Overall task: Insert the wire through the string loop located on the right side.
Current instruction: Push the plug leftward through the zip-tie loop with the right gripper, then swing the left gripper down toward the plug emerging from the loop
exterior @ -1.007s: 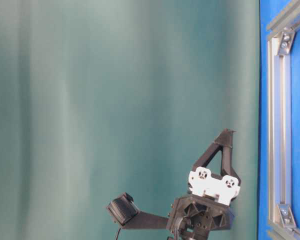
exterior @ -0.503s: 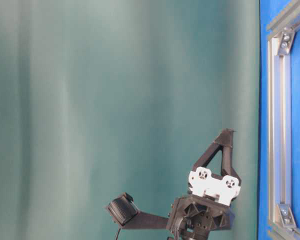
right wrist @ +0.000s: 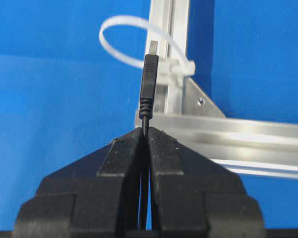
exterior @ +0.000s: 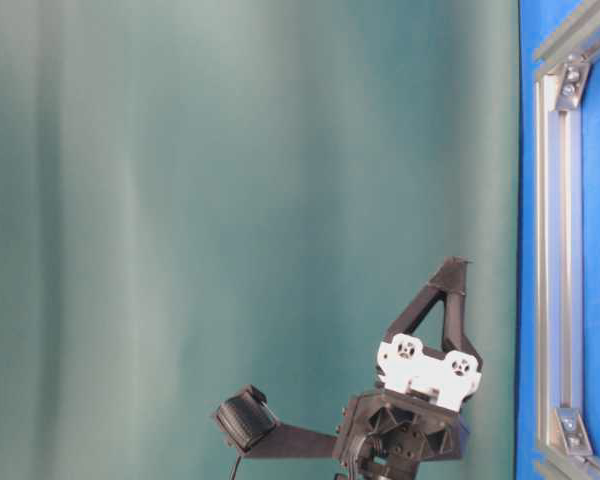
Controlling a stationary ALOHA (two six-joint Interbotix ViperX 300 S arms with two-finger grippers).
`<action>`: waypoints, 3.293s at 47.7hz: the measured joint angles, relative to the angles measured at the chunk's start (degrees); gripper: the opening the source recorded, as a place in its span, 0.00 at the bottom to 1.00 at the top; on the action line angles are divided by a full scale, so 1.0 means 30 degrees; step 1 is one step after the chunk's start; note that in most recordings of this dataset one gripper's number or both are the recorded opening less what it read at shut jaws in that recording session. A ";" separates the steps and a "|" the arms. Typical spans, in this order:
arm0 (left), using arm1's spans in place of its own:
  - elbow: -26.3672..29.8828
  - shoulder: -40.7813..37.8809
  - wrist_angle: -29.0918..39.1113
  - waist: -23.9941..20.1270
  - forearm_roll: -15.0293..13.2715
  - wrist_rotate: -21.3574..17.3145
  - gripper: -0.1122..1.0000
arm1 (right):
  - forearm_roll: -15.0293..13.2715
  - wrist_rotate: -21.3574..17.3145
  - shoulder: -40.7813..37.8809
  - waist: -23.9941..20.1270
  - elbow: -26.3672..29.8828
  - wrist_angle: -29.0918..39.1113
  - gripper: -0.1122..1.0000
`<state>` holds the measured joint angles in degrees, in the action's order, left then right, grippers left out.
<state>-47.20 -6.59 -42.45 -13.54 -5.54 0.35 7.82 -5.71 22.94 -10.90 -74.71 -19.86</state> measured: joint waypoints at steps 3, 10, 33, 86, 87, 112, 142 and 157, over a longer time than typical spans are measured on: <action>0.0000 0.0000 0.0000 0.0029 0.0000 0.0000 0.10 | 0.0000 0.0029 -0.0645 0.0000 0.0322 -0.0381 0.07; 0.0000 0.0000 0.0000 0.0029 0.0000 0.0000 0.10 | 0.0000 0.0000 -0.2197 0.0000 0.1289 -0.1318 0.07; 0.0000 0.0000 0.0000 0.0029 0.0000 0.0000 0.10 | 0.0000 0.0000 -0.4717 0.0264 0.3252 -0.1758 0.07; 0.0000 0.0000 0.1729 0.9551 0.0000 0.3252 0.10 | 0.0000 0.0029 -0.4717 0.0264 0.3252 -0.1758 0.07; 0.0000 0.0000 0.1729 0.9697 0.0000 0.3252 0.10 | 0.0000 0.0029 -0.4717 0.0264 0.3252 -0.1758 0.07; 0.1553 -0.0293 0.2549 0.9111 0.0000 0.3105 0.10 | 0.0000 0.0029 -0.4746 0.0264 0.3252 -0.1758 0.07; 0.7793 -0.3604 0.6621 0.7295 0.0000 0.2988 0.10 | 0.0000 0.0000 -0.4746 0.0293 0.3252 -0.1758 0.07; 0.7910 -0.3691 0.7500 0.7090 0.0000 0.2959 0.10 | 0.0000 0.0000 -0.4746 0.0264 0.3252 -0.1758 0.07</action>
<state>-23.47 -17.67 -19.95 7.73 -5.54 9.23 7.82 -5.71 8.70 -10.11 -64.95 -25.14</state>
